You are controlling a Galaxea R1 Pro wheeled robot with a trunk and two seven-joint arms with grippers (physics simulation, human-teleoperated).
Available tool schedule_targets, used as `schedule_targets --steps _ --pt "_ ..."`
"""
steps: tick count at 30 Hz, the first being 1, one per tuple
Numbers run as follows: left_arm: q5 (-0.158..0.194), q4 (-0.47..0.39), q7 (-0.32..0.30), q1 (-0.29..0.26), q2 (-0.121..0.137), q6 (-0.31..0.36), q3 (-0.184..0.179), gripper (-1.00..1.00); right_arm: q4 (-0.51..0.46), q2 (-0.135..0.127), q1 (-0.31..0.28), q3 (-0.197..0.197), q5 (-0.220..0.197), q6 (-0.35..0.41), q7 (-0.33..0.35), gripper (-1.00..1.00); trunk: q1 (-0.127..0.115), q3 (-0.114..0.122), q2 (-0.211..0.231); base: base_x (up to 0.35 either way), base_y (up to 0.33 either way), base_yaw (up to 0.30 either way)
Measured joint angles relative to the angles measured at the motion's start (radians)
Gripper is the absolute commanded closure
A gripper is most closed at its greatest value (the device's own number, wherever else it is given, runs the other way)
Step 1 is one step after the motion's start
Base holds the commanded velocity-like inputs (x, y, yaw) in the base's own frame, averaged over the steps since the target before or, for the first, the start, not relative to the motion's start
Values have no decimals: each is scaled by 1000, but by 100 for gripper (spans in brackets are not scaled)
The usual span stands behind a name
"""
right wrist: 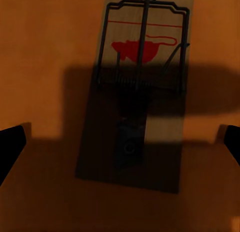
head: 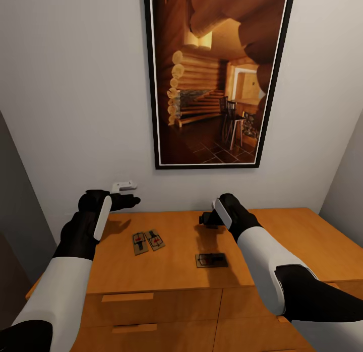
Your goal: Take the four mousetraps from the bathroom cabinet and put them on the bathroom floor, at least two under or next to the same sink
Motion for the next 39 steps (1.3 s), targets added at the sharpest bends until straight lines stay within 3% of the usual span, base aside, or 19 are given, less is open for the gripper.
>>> schedule_targets --steps 22,23,39 --pt "0 0 0 0 0 0 0 -100 0 0 0 0 2 0 2 -100 0 0 0 0 0 0" --pt "0 0 0 0 0 0 0 -100 0 0 0 0 1 0 1 100 0 0 0 0 0 0" --pt "1 0 0 0 0 0 0 -100 -5 0 0 3 -22 5 -1 100 0 0 0 0 0 0"
